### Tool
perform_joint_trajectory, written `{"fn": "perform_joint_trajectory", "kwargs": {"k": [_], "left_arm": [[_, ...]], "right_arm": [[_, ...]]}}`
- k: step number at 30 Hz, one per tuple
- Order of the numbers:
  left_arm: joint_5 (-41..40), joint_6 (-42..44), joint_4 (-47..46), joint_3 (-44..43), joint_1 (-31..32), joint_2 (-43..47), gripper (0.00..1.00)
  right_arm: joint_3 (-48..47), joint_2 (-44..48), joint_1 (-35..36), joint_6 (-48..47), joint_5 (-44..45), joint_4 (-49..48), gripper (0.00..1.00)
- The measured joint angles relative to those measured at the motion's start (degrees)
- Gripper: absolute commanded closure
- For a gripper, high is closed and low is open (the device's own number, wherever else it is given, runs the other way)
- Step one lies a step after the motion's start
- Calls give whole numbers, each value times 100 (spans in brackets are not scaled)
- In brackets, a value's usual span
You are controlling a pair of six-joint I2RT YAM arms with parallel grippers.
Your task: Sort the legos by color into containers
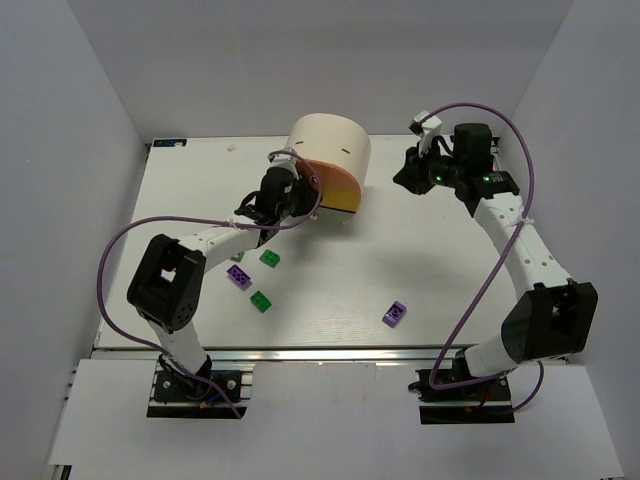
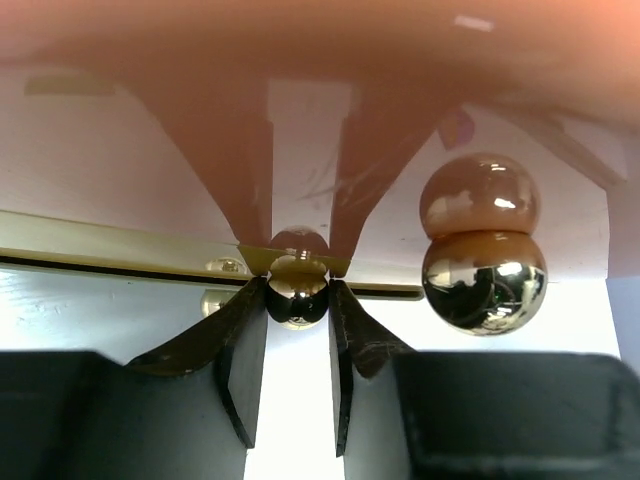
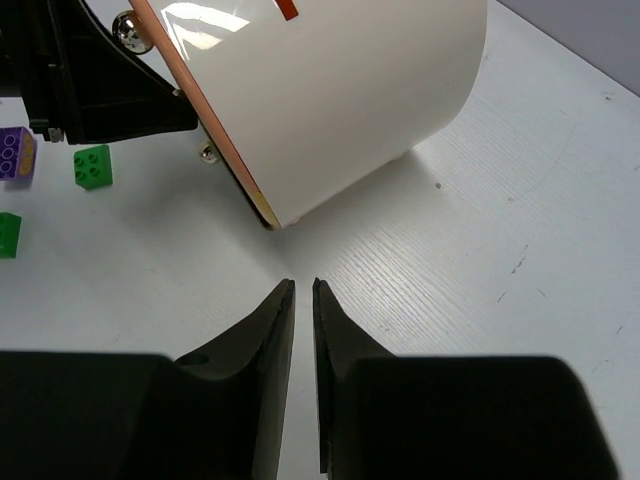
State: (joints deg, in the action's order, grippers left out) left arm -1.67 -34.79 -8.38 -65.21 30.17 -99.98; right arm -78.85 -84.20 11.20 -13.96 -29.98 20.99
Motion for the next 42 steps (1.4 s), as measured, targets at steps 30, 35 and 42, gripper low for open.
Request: {"fn": "perform_joint_trajectory", "kwargs": {"k": [30, 35, 42], "left_arm": [[105, -409, -15, 1816, 66, 2044, 15], [98, -389, 291, 1816, 52, 2385, 14], [-197, -450, 1349, 1971, 52, 3585, 16]], "right_arm": [[319, 98, 7, -3807, -2293, 2184, 21], [575, -20, 28, -6725, -2468, 3952, 11], [1928, -81, 302, -9195, -1794, 4741, 12]]}}
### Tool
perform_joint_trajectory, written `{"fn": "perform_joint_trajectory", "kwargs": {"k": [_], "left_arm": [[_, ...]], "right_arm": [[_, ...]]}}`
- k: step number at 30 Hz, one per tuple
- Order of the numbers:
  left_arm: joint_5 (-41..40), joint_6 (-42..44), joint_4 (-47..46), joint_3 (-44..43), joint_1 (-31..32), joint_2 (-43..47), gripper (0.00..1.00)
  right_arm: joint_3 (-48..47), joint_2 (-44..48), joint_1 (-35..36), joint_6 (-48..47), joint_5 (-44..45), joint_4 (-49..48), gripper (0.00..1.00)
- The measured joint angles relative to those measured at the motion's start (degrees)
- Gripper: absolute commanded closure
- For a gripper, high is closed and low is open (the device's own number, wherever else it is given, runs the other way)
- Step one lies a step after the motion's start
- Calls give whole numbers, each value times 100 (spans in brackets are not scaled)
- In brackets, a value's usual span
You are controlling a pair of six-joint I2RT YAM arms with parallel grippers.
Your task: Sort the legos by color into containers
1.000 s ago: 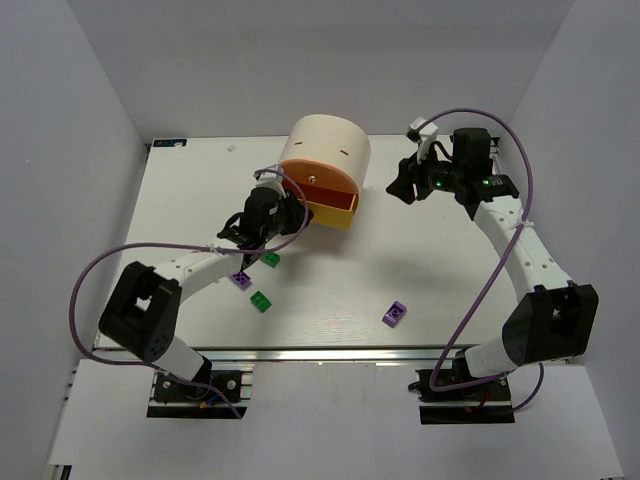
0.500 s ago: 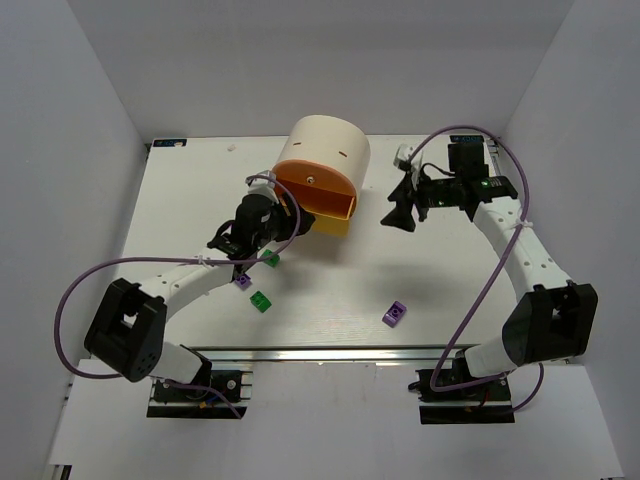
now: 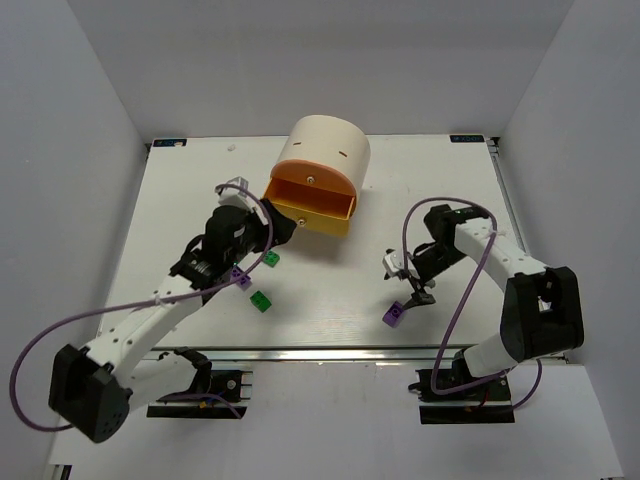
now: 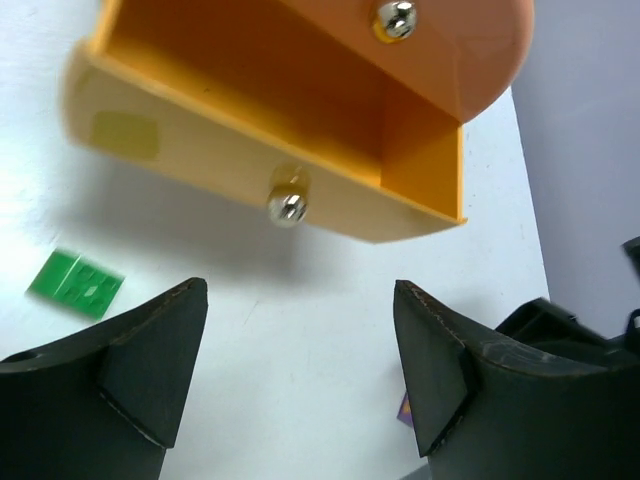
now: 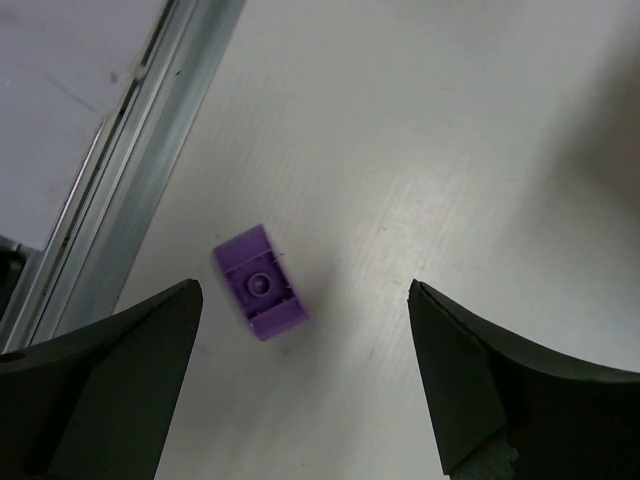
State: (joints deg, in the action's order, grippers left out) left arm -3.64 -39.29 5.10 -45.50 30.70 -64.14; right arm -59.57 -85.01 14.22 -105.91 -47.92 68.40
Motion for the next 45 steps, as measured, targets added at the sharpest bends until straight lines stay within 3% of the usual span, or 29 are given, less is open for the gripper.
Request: {"fn": "perform_joint_trajectory", "kwargs": {"k": [8, 15, 18, 21, 22, 25, 30, 37, 45], "left_arm": [[-920, -813, 1821, 474, -2, 1731, 15], [-1543, -1759, 3051, 848, -28, 2286, 12], [-1668, -2024, 3348, 881, -50, 2208, 11], [-1735, -2166, 3495, 857, -59, 1897, 10], [-1749, -2192, 3545, 831, -59, 1711, 9], [-1764, -2221, 3587, 723, -59, 1145, 8], [-1733, -2199, 3565, 595, -181, 540, 7], [-1679, -2065, 3497, 535, -503, 173, 5], [-1639, -1784, 3322, 334, -791, -275, 5]], "right_arm": [[765, 2, 437, -426, 820, -826, 12], [1259, -4, 785, -369, 1445, -1674, 18], [1342, -94, 925, -286, 1668, -1880, 27], [1344, -201, 1021, -168, 1812, -2065, 44], [1353, -212, 1036, -122, 1845, -2118, 56], [1351, -203, 1062, -50, 1882, -2175, 74], [1189, -131, 1064, 129, 1751, -1897, 85], [-603, 2, 1224, 1958, 951, -1967, 100], [-2015, -59, 1779, 5130, 1202, -3560, 100]]}}
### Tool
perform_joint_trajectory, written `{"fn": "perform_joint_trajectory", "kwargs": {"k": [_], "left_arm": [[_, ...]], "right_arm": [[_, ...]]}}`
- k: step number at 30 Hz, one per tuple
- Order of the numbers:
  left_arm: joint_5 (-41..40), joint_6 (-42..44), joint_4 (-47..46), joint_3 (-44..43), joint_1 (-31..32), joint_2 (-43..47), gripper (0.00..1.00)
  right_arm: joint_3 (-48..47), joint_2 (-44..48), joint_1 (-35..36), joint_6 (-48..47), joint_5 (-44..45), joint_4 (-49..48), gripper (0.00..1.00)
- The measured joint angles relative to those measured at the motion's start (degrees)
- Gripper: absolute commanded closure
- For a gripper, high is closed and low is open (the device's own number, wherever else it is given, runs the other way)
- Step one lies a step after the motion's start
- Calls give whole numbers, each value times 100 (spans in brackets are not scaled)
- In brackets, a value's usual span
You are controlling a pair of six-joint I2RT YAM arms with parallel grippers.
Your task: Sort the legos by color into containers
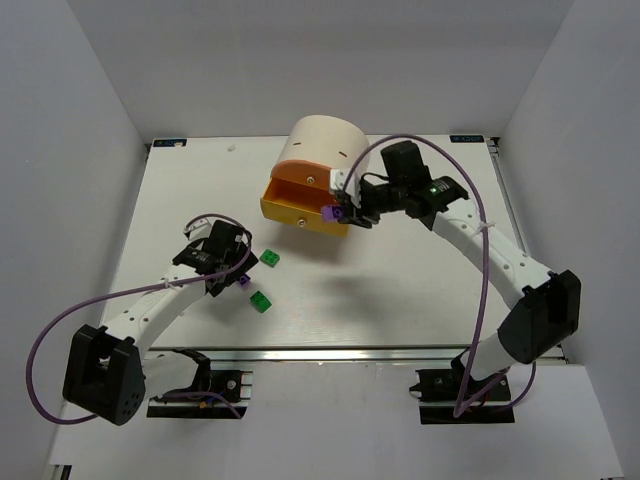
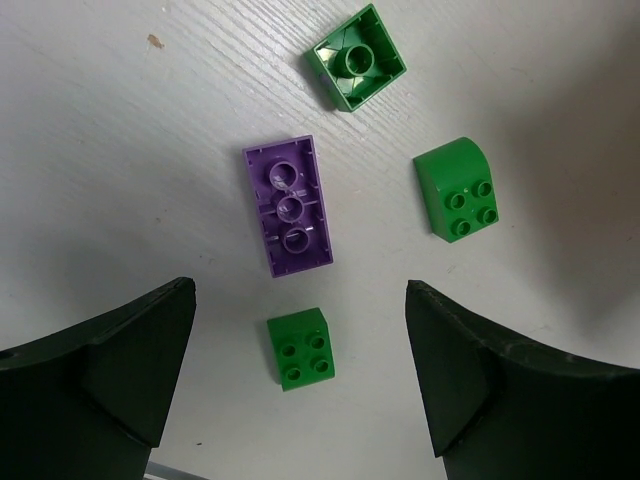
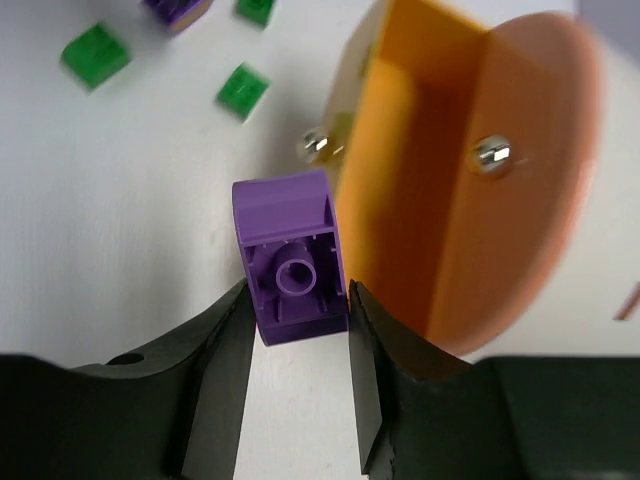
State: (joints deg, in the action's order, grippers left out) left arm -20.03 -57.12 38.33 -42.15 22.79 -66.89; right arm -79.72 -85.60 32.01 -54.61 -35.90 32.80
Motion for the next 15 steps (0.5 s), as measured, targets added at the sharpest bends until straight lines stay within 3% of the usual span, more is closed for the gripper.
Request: {"fn": "perform_joint_trajectory", "kwargs": {"k": [5, 7, 11, 15], "left_arm": [[15, 116, -63, -22, -105, 0, 5], [20, 138, -76, -22, -138, 9, 5], [70, 168, -131, -22, -181, 9, 5], [122, 199, -190, -22, -238, 9, 5]], "right_arm": [[-918, -531, 350, 1237, 994, -446, 100], [-1132, -758, 439, 1534, 1373, -560, 96], [-1207, -1067, 516, 1840, 1928, -610, 75], [-1209, -1274, 527, 1969, 2275, -573, 47]]}}
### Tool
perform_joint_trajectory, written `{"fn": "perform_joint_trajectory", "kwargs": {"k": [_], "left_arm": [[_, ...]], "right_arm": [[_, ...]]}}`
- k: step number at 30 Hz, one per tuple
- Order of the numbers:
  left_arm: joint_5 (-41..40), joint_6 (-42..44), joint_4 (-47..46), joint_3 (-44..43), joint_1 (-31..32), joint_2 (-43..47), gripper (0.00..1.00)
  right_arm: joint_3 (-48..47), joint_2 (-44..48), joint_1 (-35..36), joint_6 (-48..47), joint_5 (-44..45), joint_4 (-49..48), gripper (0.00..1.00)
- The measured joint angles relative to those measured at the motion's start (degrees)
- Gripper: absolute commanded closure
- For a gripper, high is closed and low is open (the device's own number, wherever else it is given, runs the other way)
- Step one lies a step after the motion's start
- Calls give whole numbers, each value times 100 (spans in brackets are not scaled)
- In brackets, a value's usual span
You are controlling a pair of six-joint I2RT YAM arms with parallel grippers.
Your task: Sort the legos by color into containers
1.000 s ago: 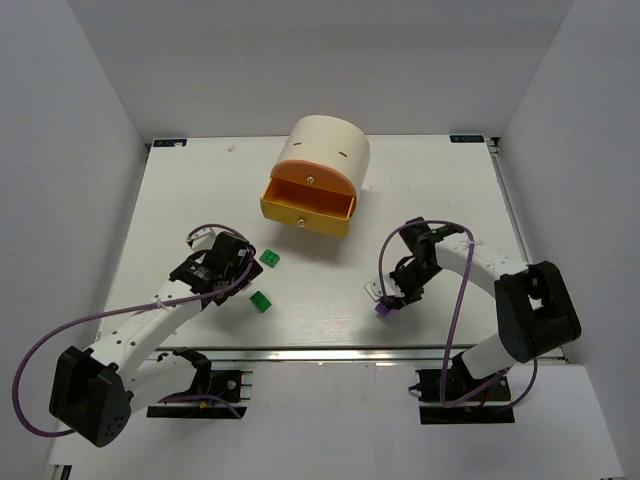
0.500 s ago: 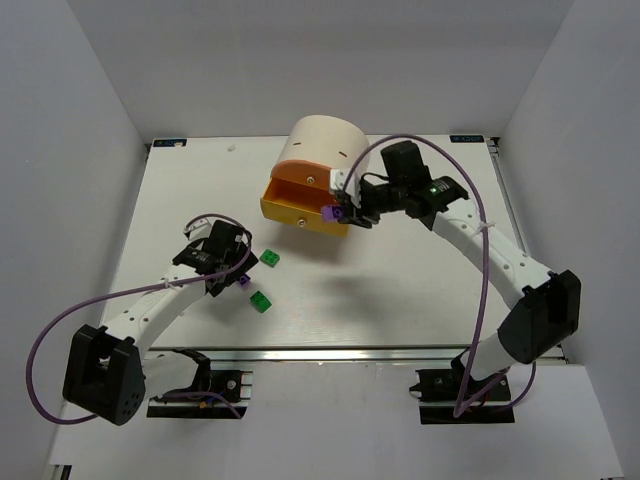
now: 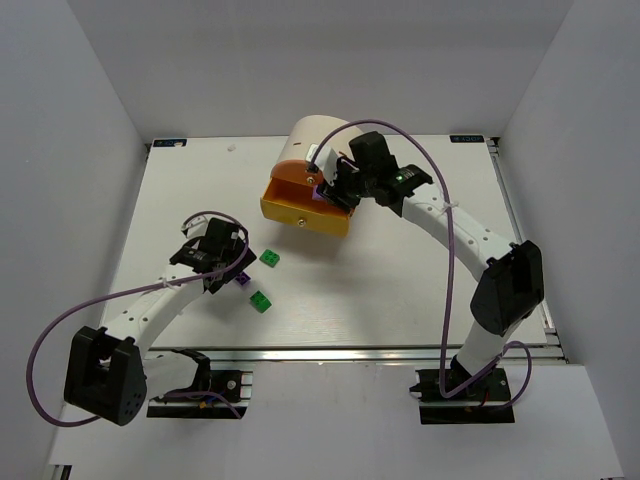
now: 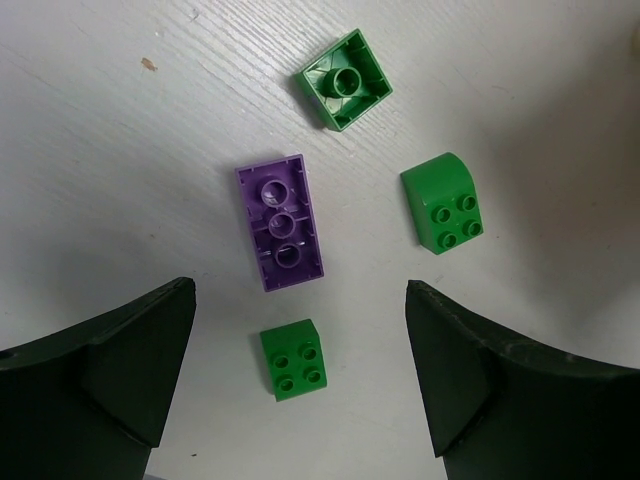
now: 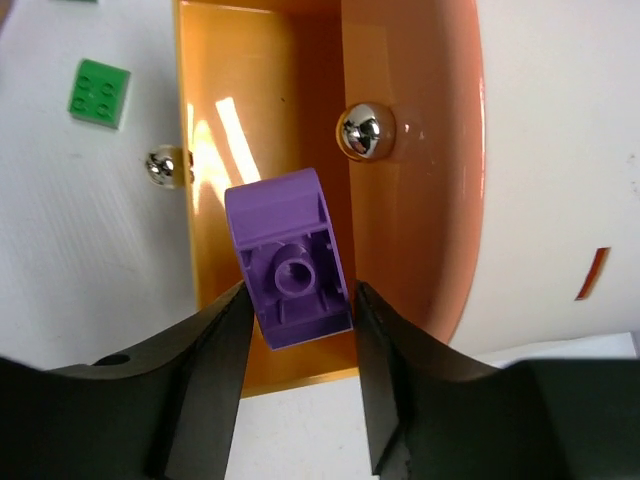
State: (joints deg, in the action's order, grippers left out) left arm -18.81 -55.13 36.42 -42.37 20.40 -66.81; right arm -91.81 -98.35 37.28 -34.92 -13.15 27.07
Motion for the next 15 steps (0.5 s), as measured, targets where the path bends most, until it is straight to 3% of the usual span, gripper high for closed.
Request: {"fn": "perform_joint_trajectory", "kwargs": {"k": [3, 9, 11, 12, 14, 15], "left_arm": [[24, 26, -85, 0, -4, -20, 5], [63, 94, -221, 0, -7, -190, 5], [70, 120, -245, 0, -35, -302, 6], [68, 131, -251, -2, -44, -369, 8], [68, 151, -254, -13, -48, -496, 11], [66, 168, -258, -24, -48, -566, 11]], "right_arm": [[0, -28, -2, 57, 136, 9, 37], [-2, -28, -2, 96, 195, 11, 37], [-2, -28, -2, 140, 181, 11, 45], [-2, -28, -4, 173, 153, 11, 63], [4, 9, -20, 225, 37, 2, 88], [55, 70, -48, 339, -44, -57, 92]]}}
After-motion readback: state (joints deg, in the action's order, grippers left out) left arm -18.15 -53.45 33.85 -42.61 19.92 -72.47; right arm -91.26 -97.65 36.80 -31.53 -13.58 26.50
